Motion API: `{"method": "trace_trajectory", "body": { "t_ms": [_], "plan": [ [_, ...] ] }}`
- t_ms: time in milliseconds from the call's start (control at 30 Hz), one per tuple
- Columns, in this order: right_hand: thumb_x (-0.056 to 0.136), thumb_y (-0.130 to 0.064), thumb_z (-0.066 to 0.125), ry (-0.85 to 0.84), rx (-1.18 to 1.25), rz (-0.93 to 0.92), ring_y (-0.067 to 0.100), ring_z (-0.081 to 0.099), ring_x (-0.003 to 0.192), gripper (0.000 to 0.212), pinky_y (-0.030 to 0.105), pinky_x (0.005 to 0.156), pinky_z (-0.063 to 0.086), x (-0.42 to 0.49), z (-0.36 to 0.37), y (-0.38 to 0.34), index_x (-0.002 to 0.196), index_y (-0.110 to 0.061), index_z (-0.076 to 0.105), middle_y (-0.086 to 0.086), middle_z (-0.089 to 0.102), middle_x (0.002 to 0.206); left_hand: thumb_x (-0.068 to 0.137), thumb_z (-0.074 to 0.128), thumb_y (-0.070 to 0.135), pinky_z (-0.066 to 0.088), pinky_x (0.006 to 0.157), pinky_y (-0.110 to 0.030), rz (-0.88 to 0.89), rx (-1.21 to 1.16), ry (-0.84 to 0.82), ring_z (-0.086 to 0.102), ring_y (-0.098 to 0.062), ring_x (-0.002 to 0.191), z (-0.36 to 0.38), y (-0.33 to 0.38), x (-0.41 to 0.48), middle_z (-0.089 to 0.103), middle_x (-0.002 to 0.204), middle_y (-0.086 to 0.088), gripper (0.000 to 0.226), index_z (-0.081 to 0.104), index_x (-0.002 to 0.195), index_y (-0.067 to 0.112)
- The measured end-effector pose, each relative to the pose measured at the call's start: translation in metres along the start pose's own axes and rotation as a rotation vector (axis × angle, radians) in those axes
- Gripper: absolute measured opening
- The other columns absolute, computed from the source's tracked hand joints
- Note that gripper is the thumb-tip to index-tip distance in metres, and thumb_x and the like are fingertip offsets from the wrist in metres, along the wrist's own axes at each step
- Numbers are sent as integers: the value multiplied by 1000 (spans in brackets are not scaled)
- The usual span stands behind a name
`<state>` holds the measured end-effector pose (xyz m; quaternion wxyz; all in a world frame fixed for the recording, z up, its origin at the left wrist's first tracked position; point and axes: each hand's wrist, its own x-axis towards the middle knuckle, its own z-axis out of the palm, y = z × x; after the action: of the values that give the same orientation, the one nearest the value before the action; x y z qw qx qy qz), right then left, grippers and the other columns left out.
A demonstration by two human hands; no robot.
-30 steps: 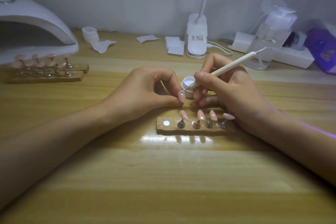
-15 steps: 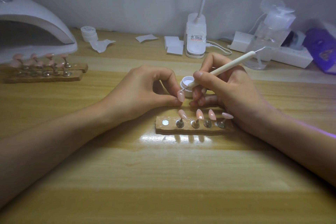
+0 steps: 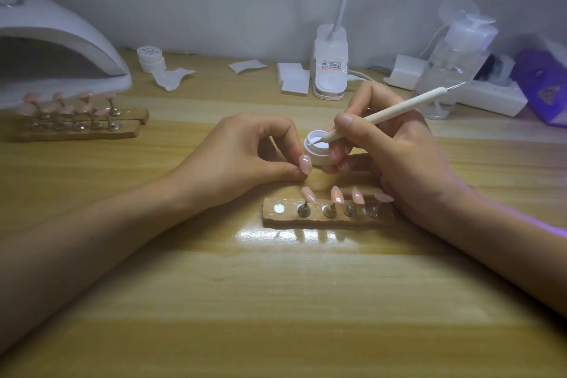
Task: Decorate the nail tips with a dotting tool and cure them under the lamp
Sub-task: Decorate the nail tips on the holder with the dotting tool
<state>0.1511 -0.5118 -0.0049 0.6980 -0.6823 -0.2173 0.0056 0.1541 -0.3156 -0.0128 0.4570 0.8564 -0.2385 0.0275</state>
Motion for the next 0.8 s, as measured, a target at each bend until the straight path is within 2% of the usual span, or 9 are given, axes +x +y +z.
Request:
{"method": "trace_trajectory", "body": {
  "t_ms": [200, 300, 500, 800],
  "plan": [
    [89, -13, 62, -30, 19, 41, 14, 60, 57, 20, 29, 55, 56, 0, 0, 1, 73, -15, 51, 7, 65, 66, 74, 84, 17, 37, 55, -5, 0, -2, -8, 61, 6, 58, -1, 0, 0, 67, 64, 22, 18, 69, 70, 27],
    [88, -16, 64, -57, -22, 71, 16, 60, 56, 21, 32, 56, 57, 2, -1, 2, 70, -20, 55, 6, 64, 64, 74, 84, 16, 37, 55, -3, 1, 3, -11, 60, 7, 58, -1, 0, 0, 67, 63, 23, 18, 69, 70, 26],
    [87, -17, 65, -69, -68, 76, 18, 61, 55, 23, 36, 57, 56, 2, -2, 3, 67, -24, 56, 9, 64, 65, 73, 84, 16, 37, 55, -5, 6, 12, -7, 61, 6, 58, -1, 0, 0, 68, 63, 21, 21, 68, 69, 29],
    [86, -16, 65, -66, -77, 84, 19, 61, 55, 24, 32, 55, 55, 3, 0, 2, 66, -25, 56, 10, 64, 64, 73, 84, 18, 38, 56, -7, -4, 21, -3, 60, 5, 58, -1, 1, 0, 69, 65, 20, 18, 69, 69, 28]
  ]
}}
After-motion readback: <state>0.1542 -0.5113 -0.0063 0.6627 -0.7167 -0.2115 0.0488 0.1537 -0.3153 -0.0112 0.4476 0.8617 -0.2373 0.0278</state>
